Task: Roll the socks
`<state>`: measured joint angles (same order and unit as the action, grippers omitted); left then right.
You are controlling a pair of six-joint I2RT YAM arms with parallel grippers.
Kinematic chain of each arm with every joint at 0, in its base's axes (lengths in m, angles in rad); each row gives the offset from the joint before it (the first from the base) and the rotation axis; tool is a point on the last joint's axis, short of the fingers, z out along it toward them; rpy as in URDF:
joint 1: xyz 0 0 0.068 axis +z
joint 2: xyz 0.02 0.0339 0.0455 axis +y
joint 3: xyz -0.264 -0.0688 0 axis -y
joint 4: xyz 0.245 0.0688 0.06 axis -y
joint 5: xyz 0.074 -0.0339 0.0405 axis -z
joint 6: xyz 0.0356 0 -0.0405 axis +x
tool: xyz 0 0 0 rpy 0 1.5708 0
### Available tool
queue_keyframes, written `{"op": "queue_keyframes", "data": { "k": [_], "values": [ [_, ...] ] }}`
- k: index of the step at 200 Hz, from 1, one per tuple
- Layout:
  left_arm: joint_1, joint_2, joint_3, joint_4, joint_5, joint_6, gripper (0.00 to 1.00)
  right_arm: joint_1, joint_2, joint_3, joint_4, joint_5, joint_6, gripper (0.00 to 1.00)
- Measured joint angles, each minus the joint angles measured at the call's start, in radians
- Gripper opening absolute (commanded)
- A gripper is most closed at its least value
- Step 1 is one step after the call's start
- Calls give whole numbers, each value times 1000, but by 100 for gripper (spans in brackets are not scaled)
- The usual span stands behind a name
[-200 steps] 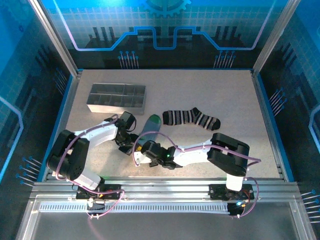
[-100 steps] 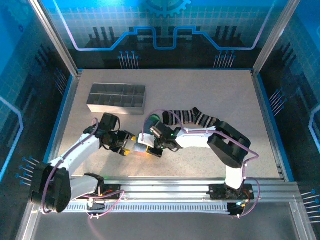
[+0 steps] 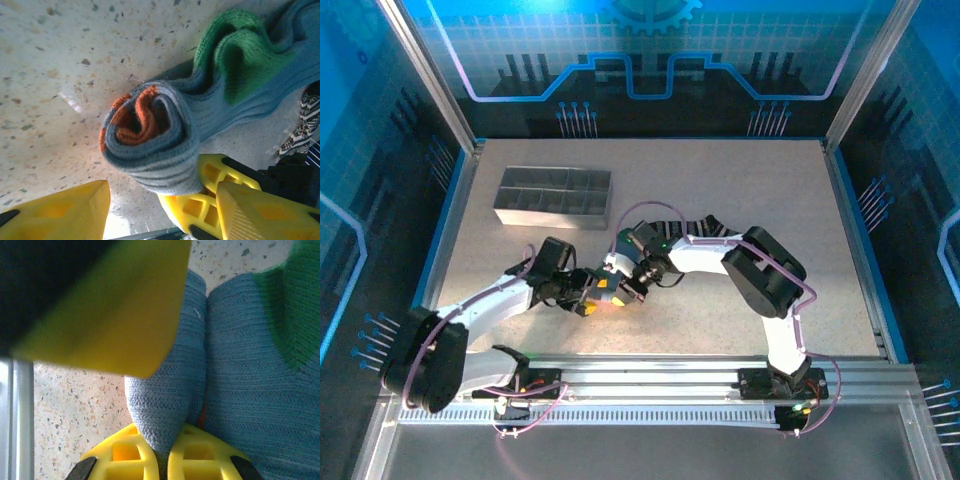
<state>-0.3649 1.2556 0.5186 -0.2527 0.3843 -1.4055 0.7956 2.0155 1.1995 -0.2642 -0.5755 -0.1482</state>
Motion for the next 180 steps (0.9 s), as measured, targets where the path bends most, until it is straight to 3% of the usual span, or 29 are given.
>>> {"op": "queue_keyframes", "data": {
  "k": [34,56,74,93,133,153,180],
  "values": [
    [-20,52,-11,45,-14,-11,44,-23,34,35,-43,-64,23,0],
    [-23,92,-7,66,-25,-7,21,-26,40,40,-55,-77,29,0],
    [-23,130,23,46,-21,-9,4,-24,31,28,-50,-73,31,17],
    [-30,153,63,-8,-17,-2,1,-22,-14,-24,-13,-33,28,35],
    [-31,165,109,-137,-21,0,1,47,-280,-278,138,224,-39,58],
    [-31,189,143,-186,-21,5,2,161,-394,-362,233,422,-127,58],
    [-31,221,182,-233,-20,21,3,304,-388,-364,324,652,-272,58]
  ]
}}
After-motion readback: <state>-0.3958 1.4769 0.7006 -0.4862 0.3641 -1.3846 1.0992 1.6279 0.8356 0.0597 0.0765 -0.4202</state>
